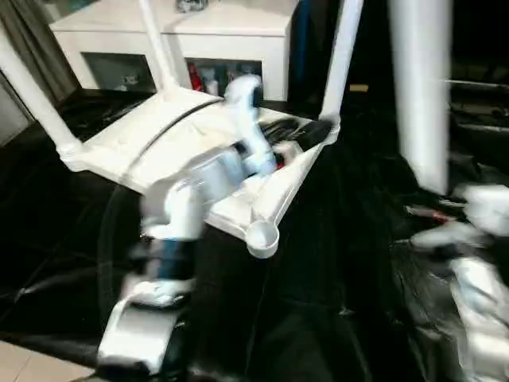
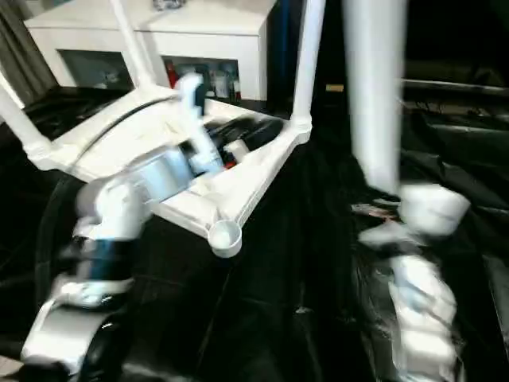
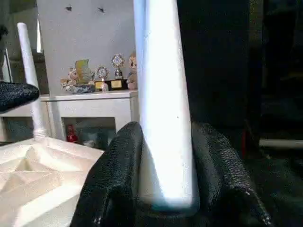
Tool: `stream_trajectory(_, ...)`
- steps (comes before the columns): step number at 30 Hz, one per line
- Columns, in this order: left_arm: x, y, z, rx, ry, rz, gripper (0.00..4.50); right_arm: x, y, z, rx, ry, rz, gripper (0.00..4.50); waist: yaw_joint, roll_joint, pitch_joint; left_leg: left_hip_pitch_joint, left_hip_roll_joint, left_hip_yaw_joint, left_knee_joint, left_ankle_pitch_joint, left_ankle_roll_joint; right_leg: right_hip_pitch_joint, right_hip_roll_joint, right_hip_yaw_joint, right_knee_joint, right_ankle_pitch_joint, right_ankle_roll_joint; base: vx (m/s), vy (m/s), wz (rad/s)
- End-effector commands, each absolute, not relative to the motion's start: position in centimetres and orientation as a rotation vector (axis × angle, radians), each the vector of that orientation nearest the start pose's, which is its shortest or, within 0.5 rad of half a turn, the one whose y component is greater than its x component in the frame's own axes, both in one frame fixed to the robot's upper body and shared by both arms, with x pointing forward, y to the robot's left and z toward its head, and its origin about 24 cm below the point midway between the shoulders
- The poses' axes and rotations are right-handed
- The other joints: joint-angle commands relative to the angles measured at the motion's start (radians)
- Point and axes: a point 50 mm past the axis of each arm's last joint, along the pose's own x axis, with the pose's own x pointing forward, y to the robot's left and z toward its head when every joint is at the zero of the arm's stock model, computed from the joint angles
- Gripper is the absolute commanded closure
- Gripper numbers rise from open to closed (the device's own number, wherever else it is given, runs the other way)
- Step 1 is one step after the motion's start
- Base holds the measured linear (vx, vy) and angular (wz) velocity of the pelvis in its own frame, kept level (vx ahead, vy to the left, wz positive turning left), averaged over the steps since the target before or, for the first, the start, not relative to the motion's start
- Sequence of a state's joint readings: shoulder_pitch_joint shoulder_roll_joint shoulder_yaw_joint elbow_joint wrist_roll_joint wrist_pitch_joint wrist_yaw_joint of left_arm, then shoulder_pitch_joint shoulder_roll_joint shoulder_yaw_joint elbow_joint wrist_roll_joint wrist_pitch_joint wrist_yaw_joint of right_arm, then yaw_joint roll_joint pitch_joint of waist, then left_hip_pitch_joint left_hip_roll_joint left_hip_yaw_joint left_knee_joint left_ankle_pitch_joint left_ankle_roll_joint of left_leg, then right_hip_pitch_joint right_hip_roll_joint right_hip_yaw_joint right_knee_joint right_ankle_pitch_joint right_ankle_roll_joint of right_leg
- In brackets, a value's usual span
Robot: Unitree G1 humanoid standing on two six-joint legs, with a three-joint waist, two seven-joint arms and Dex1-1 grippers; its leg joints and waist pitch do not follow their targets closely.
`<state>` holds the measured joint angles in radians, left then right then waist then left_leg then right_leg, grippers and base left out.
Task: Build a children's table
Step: Pick table leg
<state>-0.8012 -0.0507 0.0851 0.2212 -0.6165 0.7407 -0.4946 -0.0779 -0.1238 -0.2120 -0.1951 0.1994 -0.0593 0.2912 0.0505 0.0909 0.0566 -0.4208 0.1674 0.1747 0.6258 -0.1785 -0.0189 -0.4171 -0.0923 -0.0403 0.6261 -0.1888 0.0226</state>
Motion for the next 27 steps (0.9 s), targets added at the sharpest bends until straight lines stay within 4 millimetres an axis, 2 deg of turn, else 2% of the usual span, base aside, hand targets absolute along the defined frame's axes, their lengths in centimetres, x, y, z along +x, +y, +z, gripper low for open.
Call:
stream_trajectory(1, 34.3, 3.4, 18.9, -0.578, 0.117, -1.007, 0.0, 25.8, -18.2, 13.4, -0.042, -0.436, 0.233, 3.27, 0.009, -0.041, -0.079, 0.016, 0.028, -0.011, -0.064, -0.102, 0.12, 0.054, -0.039, 0.02, -0.081, -0.151, -0.21, 0.0, 0.0, 0.0)
stream_trajectory(2, 34.4, 3.4, 18.9, -0.587, 0.12, -0.999, 0.0, 25.8, -18.1, 13.5, -0.047, -0.443, 0.239, 3.27, 0.01, -0.041, -0.079, 0.017, 0.029, -0.012, -0.064, -0.102, 0.123, 0.053, -0.039, 0.02, -0.081, -0.151, -0.212, 0.0, 0.0, 0.0)
stream_trajectory(3, 34.5, 3.3, 18.9, -0.598, 0.125, -0.995, 0.0, 25.9, -18.1, 13.5, -0.051, -0.445, 0.245, 3.27, 0.009, -0.048, -0.078, 0.015, 0.029, -0.012, -0.065, -0.1, 0.128, 0.056, -0.039, 0.019, -0.081, -0.154, -0.214, 0.0, 0.0, 0.0)
stream_trajectory(4, 34.7, 3.3, 18.7, -0.611, 0.139, -0.98, 0.0, 26.0, -18.0, 13.5, -0.061, -0.447, 0.253, 3.27, 0.01, -0.045, -0.077, 0.015, 0.03, -0.012, -0.065, -0.103, 0.128, 0.055, -0.04, 0.019, -0.08, -0.159, -0.215, 0.0, 0.0, 0.0)
stream_trajectory(5, 34.8, 3.4, 18.6, -0.604, 0.148, -0.967, 0.0, 26.1, -18.0, 13.5, -0.063, -0.447, 0.253, 3.27, 0.011, -0.051, -0.076, 0.017, 0.029, -0.01, -0.064, -0.108, 0.129, 0.055, -0.041, 0.019, -0.082, -0.174, -0.214, 0.0, 0.0, 0.0)
stream_trajectory(6, 34.9, 3.4, 18.4, -0.592, 0.151, -0.956, 0.0, 26.2, -18.1, 13.5, -0.068, -0.447, 0.248, 3.27, 0.011, -0.048, -0.074, 0.017, 0.03, -0.011, -0.065, -0.116, 0.128, 0.054, -0.04, 0.019, -0.084, -0.193, -0.211, 0.0, 0.0, 0.0)
stream_trajectory(8, 35.1, 3.6, 18.3, -0.595, 0.15, -0.932, 0.0, 26.3, -18.6, 13.6, -0.076, -0.46, 0.215, 3.27, 0.012, -0.05, -0.073, 0.021, 0.032, -0.009, -0.067, -0.138, 0.12, 0.05, -0.04, 0.021, -0.089, -0.225, -0.206, 0.0, 0.0, 0.0)
stream_trajectory(11, 35.3, 3.8, 18.4, -0.598, 0.133, -0.913, 0.0, 26.6, -19.6, 14.3, -0.073, -0.492, 0.141, 3.27, 0.021, -0.047, -0.073, 0.027, 0.036, -0.011, -0.071, -0.145, 0.104, 0.047, -0.038, 0.021, -0.088, -0.221, -0.211, 0.0, 0.0, 0.0)
stream_trajectory(13, 35.3, 3.9, 18.7, -0.602, 0.106, -0.92, 0.0, 26.8, -19.6, 14.4, -0.082, -0.491, 0.169, 3.27, 0.024, -0.047, -0.073, 0.028, 0.038, -0.011, -0.072, -0.149, 0.102, 0.049, -0.038, 0.022, -0.086, -0.2, -0.213, 0.0, 0.0, 0.0)
stream_trajectory(14, 35.3, 3.9, 19.0, -0.624, 0.098, -0.929, 0.0, 26.9, -19.5, 14.3, -0.104, -0.484, 0.206, 3.27, 0.026, -0.046, -0.073, 0.029, 0.039, -0.011, -0.072, -0.151, 0.102, 0.049, -0.038, 0.022, -0.085, -0.194, -0.214, 0.0, 0.0, 0.0)
stream_trajectory(17, 35.4, 4.0, 19.7, -0.695, 0.081, -0.94, 0.0, 26.8, -18.7, 13.5, -0.136, -0.447, 0.317, 3.27, 0.031, -0.05, -0.074, 0.025, 0.038, -0.01, -0.07, -0.141, 0.11, 0.054, -0.042, 0.022, -0.083, -0.169, -0.22, 0.0, 0.0, 0.0)
stream_trajectory(22, 35.5, 4.0, 19.8, -0.752, 0.091, -0.95, 0.0, 27.0, -17.1, 13.5, -0.163, -0.453, 0.422, 3.27, 0.038, -0.053, -0.074, 0.023, 0.038, -0.011, -0.068, -0.136, 0.116, 0.054, -0.045, 0.022, -0.081, -0.169, -0.227, 0.0, 0.0, 0.0)
stream_trajectory(23, 35.5, 3.9, 19.7, -0.762, 0.101, -0.95, 0.0, 27.2, -16.6, 13.5, -0.171, -0.459, 0.45, 3.27, 0.037, -0.064, -0.074, 0.021, 0.037, -0.009, -0.068, -0.127, 0.12, 0.056, -0.044, 0.022, -0.08, -0.161, -0.225, 0.0, 0.0, 0.0)
stream_trajectory(24, 35.5, 3.9, 19.6, -0.763, 0.105, -0.947, 0.0, 27.3, -16.5, 13.6, -0.174, -0.463, 0.459, 3.27, 0.039, -0.061, -0.074, 0.022, 0.038, -0.01, -0.067, -0.12, 0.125, 0.054, -0.045, 0.022, -0.079, -0.159, -0.228, 0.0, 0.0, 0.0)
stream_trajectory(25, 35.5, 3.9, 19.5, -0.763, 0.11, -0.944, 0.0, 27.4, -16.4, 13.6, -0.173, -0.466, 0.467, 3.27, 0.039, -0.065, -0.074, 0.022, 0.038, -0.009, -0.066, -0.116, 0.128, 0.054, -0.044, 0.022, -0.079, -0.159, -0.229, 0.0, 0.0, 0.0)
stream_trajectory(27, 35.5, 3.9, 19.3, -0.767, 0.119, -0.938, 0.0, 27.6, -16.2, 13.7, -0.171, -0.47, 0.48, 3.27, 0.04, -0.062, -0.072, 0.023, 0.038, -0.009, -0.067, -0.118, 0.127, 0.052, -0.044, 0.022, -0.08, -0.168, -0.232, 0.0, 0.0, 0.0)
